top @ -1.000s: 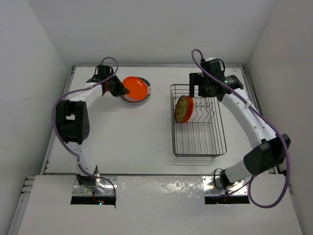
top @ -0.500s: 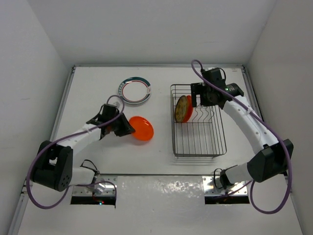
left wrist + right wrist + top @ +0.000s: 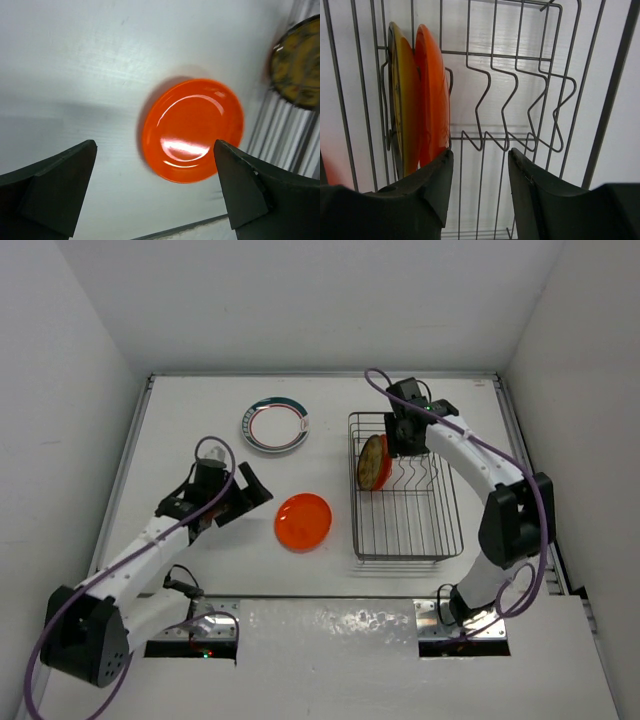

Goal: Unload the plates from the dish rack

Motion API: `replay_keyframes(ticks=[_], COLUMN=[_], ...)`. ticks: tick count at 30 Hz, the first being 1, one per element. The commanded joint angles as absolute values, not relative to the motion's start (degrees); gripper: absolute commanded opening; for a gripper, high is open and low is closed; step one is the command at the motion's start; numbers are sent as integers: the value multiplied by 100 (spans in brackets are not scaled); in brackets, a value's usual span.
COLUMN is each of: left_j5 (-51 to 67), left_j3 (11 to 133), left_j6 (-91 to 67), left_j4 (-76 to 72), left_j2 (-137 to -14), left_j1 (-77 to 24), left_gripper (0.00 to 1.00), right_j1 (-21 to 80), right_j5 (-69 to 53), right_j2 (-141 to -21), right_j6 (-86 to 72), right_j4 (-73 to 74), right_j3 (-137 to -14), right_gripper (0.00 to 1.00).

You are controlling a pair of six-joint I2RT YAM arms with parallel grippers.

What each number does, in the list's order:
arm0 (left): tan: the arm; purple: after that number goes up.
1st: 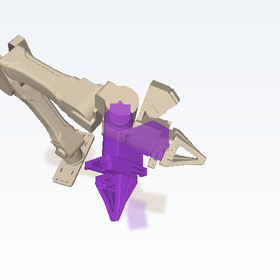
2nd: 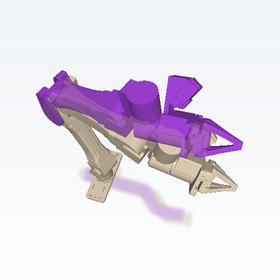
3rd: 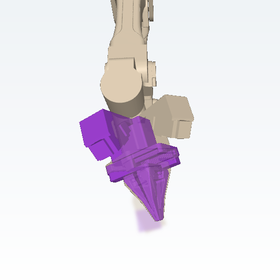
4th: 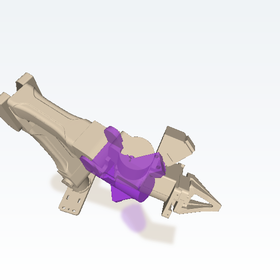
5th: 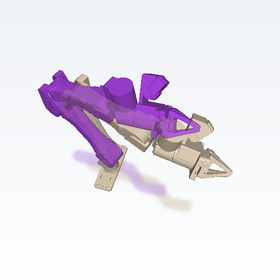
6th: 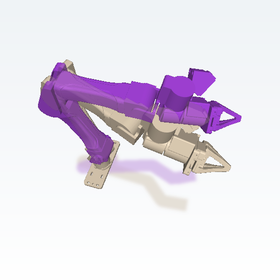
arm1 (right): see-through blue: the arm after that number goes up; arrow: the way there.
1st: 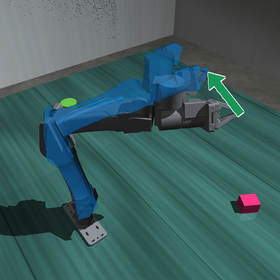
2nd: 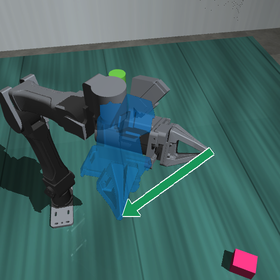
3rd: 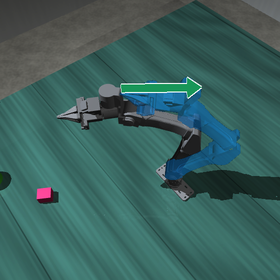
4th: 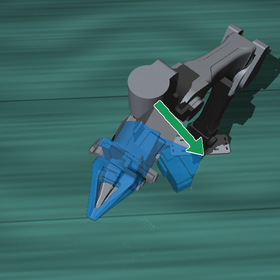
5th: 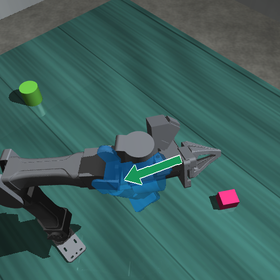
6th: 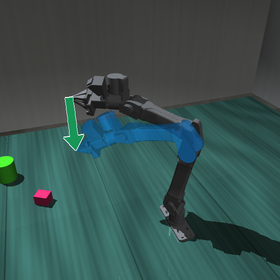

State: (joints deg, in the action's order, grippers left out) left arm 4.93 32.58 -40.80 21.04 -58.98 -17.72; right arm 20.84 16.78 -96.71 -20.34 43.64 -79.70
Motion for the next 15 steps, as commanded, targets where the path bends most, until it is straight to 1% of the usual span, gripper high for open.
replay_keyframes(ticks=[1, 5, 10, 15], left_j5=[-217, -299, -159, -62], left_j3=[3953, 4183, 4017, 3929], left_j6=[-3824, -3543, -3472, -3419], left_j4=[2627, 3023, 2910, 2795], left_j2=[-5371, -5300, -5291, -5352], left_j1=[-1837, -1837, -1837, -1837], left_gripper=[100, 100, 100, 100], right_j1=[2144, 2171, 2276, 2303], right_j5=[1881, 1977, 2759, 2699], right_j2=[-9852, -9914, -9502, -9413], right_j6=[-2188, -2311, -2452, -2444], right_j4=[4113, 4104, 4166, 4166], right_j3=[-8367, -8385, -8411, -8551], right_gripper=[46, 46, 47, 46])
